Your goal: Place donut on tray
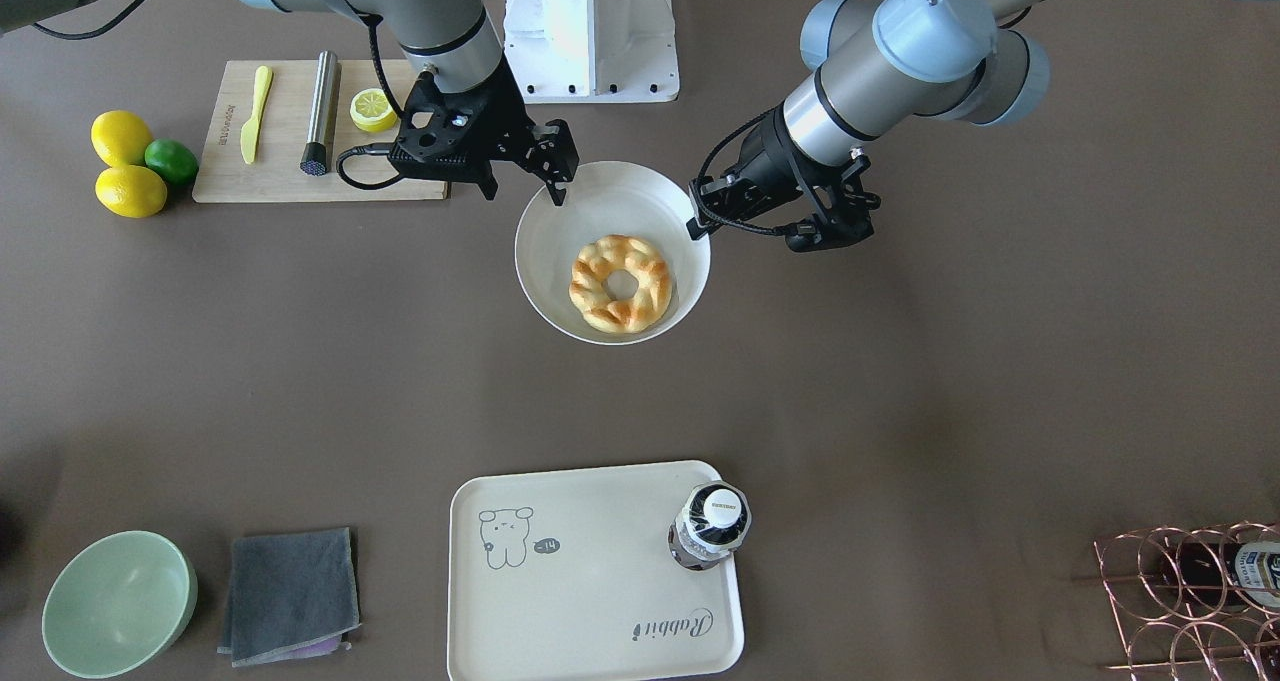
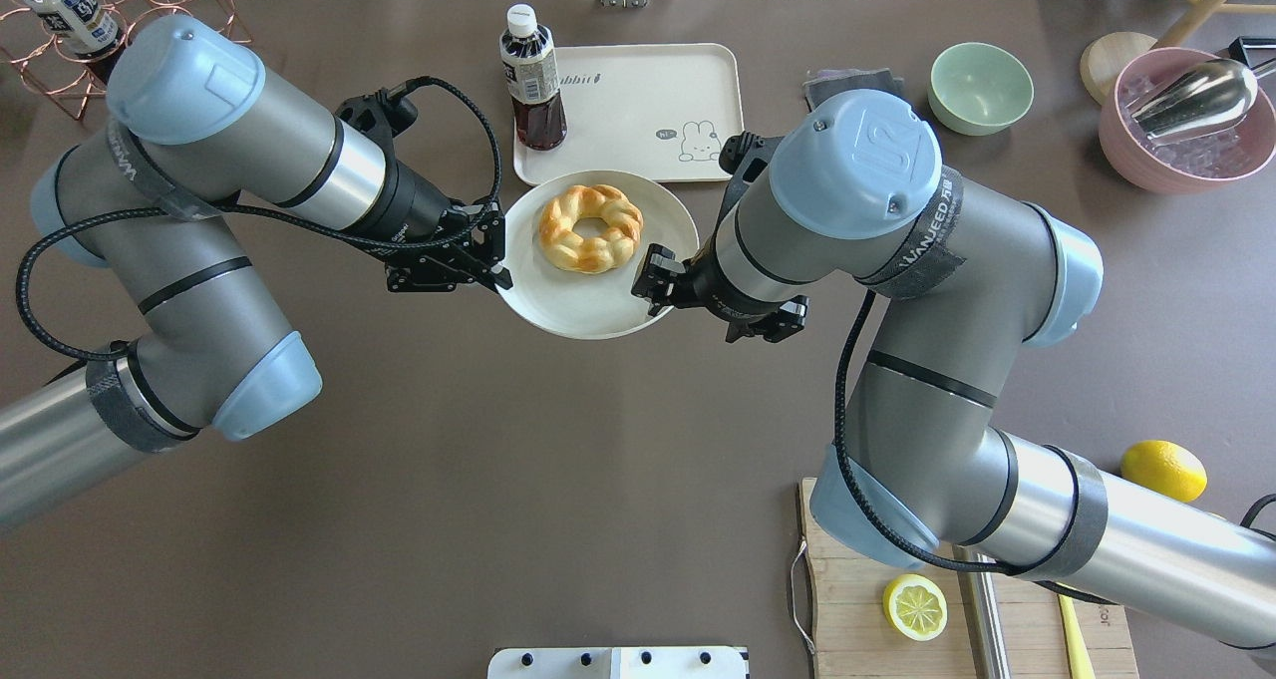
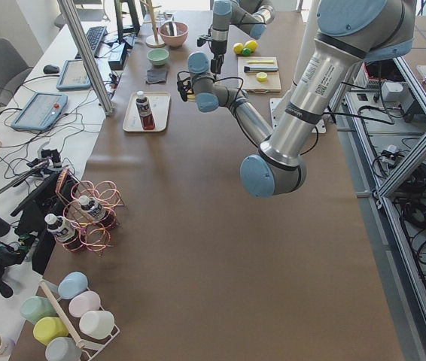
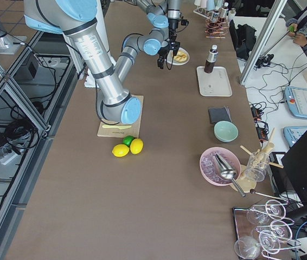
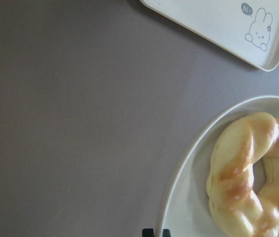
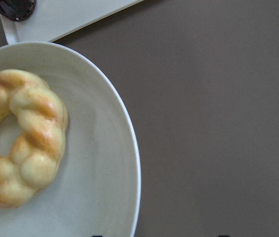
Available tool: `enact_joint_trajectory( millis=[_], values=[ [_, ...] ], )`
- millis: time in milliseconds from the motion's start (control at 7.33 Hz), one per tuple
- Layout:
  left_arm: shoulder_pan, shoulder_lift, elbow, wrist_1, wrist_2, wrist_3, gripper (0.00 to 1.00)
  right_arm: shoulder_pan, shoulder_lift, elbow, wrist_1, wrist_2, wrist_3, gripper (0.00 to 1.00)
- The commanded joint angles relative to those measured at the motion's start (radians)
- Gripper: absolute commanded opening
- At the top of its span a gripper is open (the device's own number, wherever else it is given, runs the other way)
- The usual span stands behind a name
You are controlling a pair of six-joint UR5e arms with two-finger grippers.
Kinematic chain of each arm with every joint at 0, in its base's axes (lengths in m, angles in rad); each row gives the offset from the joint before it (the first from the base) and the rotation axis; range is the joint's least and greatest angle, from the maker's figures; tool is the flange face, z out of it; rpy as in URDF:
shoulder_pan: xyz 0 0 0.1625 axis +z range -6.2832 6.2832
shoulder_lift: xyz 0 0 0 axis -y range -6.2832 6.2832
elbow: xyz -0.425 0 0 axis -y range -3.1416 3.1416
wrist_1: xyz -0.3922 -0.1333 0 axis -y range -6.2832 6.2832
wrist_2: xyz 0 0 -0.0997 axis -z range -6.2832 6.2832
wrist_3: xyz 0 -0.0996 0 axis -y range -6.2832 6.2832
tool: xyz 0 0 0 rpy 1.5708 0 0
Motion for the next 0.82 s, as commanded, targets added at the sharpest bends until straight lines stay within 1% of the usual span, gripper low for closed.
enact_joint_trajectory(
  millis=[0,136,273,682],
  values=[
    [0.003,0.016,-0.029,-0.002,0.002,0.0,0.0,0.009,0.001,0.001,0.0,0.001,-0.001,0.77],
    [0.003,0.016,-0.029,-0.002,0.002,0.0,0.0,0.01,0.001,0.001,0.0,0.001,-0.001,0.73],
    [0.003,0.033,-0.034,-0.006,0.002,0.0,0.0,0.013,0.001,0.001,0.0,0.001,-0.001,0.65],
    [0.003,0.045,-0.057,-0.008,-0.001,0.002,0.0,0.023,0.0,-0.004,0.0,0.001,-0.001,0.63]
  ],
)
